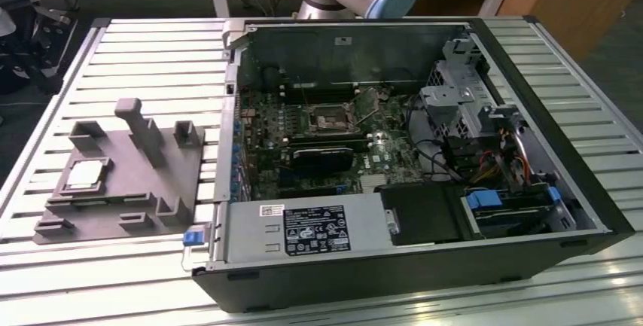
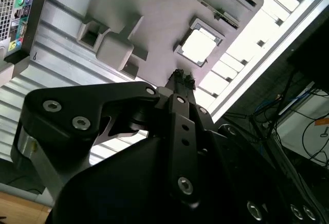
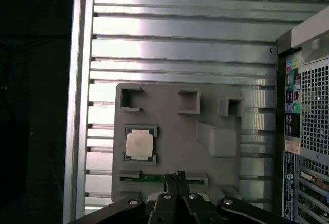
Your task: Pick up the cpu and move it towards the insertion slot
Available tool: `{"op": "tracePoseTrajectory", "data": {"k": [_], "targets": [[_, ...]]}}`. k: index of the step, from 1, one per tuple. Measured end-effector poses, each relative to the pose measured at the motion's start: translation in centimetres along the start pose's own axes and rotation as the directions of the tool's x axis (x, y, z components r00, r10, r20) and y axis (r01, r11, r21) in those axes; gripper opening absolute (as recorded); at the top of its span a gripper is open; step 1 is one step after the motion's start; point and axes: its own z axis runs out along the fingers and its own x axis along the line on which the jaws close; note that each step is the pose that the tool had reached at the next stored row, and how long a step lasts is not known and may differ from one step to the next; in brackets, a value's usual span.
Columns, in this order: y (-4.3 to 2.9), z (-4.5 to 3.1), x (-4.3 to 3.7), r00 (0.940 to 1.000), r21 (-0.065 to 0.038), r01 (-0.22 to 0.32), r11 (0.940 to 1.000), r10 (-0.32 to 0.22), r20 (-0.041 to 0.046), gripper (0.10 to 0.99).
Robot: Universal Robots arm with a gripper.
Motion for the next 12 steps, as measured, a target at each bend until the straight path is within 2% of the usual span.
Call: {"op": "tracePoseTrajectory", "data": {"k": [12], "targets": [[0.01,0.06,0.53,1.0000,0.000,0.000,1.0000,0.000,0.0000,0.106]]}}
